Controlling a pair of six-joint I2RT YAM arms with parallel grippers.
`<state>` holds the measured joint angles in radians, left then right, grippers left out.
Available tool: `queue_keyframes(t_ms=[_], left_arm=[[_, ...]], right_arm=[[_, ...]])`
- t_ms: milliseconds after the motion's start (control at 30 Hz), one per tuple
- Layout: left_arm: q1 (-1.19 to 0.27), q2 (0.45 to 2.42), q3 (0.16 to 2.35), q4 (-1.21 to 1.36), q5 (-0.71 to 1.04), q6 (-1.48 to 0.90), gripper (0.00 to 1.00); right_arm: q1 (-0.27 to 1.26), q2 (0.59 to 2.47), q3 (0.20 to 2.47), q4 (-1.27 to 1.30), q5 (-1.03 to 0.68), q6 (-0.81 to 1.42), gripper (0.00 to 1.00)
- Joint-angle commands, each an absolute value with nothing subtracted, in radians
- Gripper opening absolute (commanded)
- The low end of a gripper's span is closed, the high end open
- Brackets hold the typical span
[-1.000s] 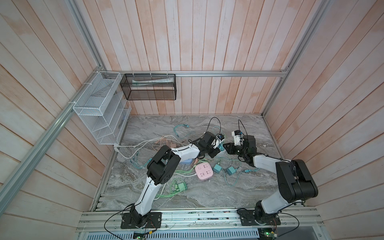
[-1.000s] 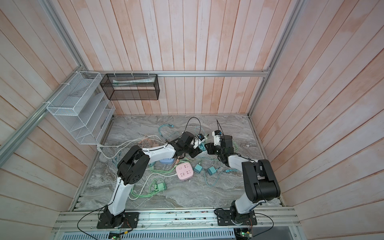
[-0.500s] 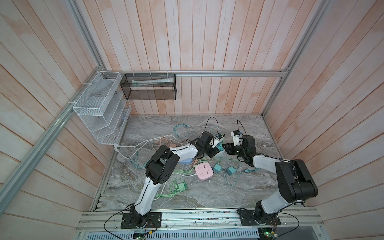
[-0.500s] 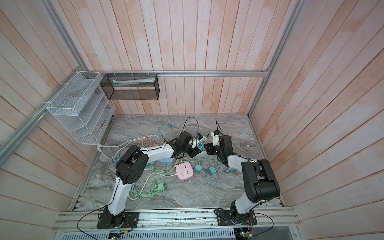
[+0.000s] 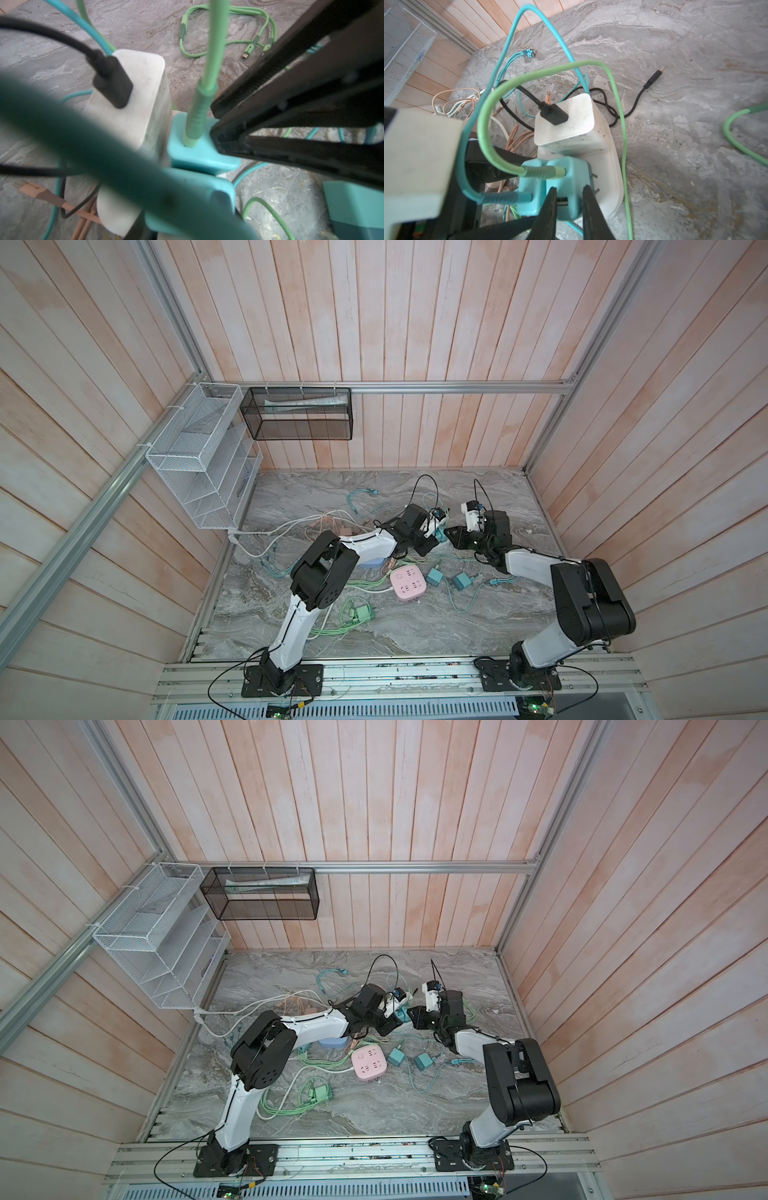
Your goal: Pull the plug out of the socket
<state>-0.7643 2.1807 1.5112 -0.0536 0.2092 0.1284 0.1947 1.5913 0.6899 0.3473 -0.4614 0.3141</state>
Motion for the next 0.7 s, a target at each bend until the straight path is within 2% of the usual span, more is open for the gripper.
queue_keyframes(t_ms=[0, 300, 467, 667], left_arm=[[-0.727, 2.085, 1.513, 0.062, 0.203, 0.083, 0.17], [-0.732, 2.065, 1.516, 0.037, 0.195, 0.091, 0.17], [-0.726, 2.055, 1.490, 0.101, 0.268, 0.038, 0.17], [-0.771, 2.098, 1.564, 0.013, 0.182, 0.159, 0.17]], right_arm=[[0.204, 1.639, 0.652, 0.127, -0.440, 0.299, 0.20], [0.204, 1.640, 0.654, 0.126, -0.437, 0.296, 0.20], [0.204, 1.639, 0.649, 0.126, -0.434, 0.295, 0.20], [0.204, 1.629, 0.647, 0.120, -0.425, 0.292, 0.20]])
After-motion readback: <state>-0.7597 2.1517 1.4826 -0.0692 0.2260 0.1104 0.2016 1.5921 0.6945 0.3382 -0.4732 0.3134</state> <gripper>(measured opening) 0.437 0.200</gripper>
